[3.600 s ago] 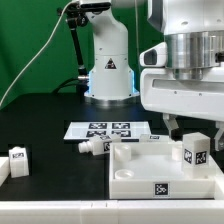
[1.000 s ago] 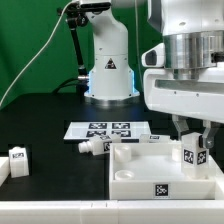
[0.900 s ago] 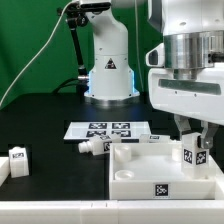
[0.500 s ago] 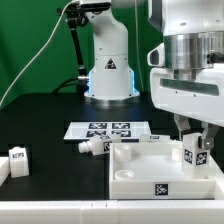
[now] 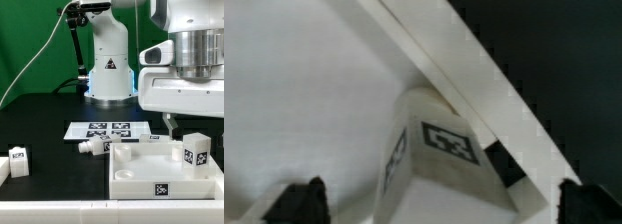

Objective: Assemble one leg

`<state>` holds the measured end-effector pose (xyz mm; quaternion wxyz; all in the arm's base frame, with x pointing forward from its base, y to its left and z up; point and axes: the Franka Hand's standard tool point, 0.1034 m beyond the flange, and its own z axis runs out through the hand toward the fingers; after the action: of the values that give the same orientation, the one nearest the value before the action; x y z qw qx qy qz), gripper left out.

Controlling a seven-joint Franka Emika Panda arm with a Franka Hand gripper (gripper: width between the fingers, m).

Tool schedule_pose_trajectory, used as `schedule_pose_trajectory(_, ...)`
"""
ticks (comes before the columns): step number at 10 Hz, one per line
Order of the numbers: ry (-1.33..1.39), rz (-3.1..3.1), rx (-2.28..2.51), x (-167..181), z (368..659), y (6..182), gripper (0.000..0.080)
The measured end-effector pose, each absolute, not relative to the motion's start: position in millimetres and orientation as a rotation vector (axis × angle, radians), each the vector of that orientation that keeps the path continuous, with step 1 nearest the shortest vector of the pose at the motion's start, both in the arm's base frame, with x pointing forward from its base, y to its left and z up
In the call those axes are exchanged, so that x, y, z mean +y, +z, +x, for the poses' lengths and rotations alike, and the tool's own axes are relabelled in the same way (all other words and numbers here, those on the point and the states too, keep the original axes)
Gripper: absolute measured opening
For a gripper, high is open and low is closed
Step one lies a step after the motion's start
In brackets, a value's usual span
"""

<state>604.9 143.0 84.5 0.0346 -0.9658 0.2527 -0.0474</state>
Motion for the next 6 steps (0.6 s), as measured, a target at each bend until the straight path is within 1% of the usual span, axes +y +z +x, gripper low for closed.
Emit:
schedule_pose_trajectory(4,-0.192,-3.088,0.213,147.8,605.0,83.2,0.0649)
schedule_pose_trajectory(6,-0.197,-3.105,-0.019,143.8,606.0,84.0,0.0649)
